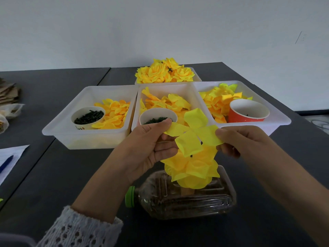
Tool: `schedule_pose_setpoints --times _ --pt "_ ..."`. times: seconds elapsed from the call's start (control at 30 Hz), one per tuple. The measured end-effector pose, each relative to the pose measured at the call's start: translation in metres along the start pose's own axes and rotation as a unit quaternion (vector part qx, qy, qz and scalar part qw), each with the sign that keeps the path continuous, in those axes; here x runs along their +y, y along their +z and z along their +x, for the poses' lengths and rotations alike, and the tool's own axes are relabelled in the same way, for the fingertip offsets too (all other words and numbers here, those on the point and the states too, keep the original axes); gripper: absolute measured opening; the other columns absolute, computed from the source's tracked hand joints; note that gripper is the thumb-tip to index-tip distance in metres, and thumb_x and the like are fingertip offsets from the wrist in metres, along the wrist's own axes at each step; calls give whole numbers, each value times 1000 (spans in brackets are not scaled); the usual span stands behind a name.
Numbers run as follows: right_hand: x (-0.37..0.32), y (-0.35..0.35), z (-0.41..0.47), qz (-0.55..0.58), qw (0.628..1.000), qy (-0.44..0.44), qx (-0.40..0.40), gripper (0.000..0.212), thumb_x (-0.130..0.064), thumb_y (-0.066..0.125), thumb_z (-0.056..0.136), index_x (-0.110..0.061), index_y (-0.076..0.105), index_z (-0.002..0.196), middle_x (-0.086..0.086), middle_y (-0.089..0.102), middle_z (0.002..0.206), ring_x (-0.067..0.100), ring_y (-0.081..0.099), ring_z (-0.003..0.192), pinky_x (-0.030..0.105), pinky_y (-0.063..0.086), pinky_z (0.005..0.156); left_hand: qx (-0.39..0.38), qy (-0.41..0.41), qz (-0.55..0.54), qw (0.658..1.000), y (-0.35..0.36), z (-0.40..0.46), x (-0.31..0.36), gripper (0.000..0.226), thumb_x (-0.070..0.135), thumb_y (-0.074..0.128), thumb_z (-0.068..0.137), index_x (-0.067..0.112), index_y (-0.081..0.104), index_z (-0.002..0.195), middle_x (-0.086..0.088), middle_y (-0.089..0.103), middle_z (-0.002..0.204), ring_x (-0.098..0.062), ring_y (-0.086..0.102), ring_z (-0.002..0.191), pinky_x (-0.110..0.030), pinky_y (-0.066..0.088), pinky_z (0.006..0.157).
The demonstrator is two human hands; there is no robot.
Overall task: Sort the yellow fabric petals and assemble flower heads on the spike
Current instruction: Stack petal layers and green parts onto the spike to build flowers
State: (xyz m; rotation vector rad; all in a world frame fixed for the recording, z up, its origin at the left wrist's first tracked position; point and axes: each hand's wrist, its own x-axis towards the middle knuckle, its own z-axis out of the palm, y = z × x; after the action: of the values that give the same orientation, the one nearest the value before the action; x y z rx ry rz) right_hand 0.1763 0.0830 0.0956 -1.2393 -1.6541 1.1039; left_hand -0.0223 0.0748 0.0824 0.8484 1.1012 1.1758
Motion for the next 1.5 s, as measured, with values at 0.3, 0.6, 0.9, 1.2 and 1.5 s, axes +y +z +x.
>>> schedule_pose_setpoints --times 0.3,0.6,0.9,1.2,1.5 --pt "11 3 -6 -23 999 -12 -27 47 -26 53 90 -16 51 44 -4 41 46 1 37 44 8 34 49 16 3 63 998 0 -1 -2 37 27 56 92 -10 60 92 -4 66 53 -10 65 45 -17 51 43" --pt "5 2 -13 -25 997 -70 0 45 -25 53 89 -18 49 44 -6 41 46 0 37 42 7 33 47 34 36 133 990 -2 2 0 47 25 59 90 -18 57 109 -13 68 63 -16 70 53 -20 54 46" --pt "-3 7 -21 -55 991 -117 29 38 -32 52 82 -19 49 46 -7 48 57 3 46 51 6 39 55 44 103 274 955 -6 6 -2 36 35 63 85 2 61 71 -10 63 53 -17 64 47 -26 54 48" --pt "-6 16 -25 -126 974 -169 78 39 -34 50 83 -22 43 47 -2 43 63 10 47 59 10 37 55 90 138 346 924 2 9 3 29 34 46 101 11 60 90 0 57 48 -14 53 40 -28 47 48" --pt "-5 22 -26 -146 967 -181 100 35 -36 49 83 -23 48 51 -2 46 67 13 47 64 15 36 55 171 186 418 873 18 2 2 32 37 33 104 20 44 78 0 45 66 -16 55 54 -33 50 49"
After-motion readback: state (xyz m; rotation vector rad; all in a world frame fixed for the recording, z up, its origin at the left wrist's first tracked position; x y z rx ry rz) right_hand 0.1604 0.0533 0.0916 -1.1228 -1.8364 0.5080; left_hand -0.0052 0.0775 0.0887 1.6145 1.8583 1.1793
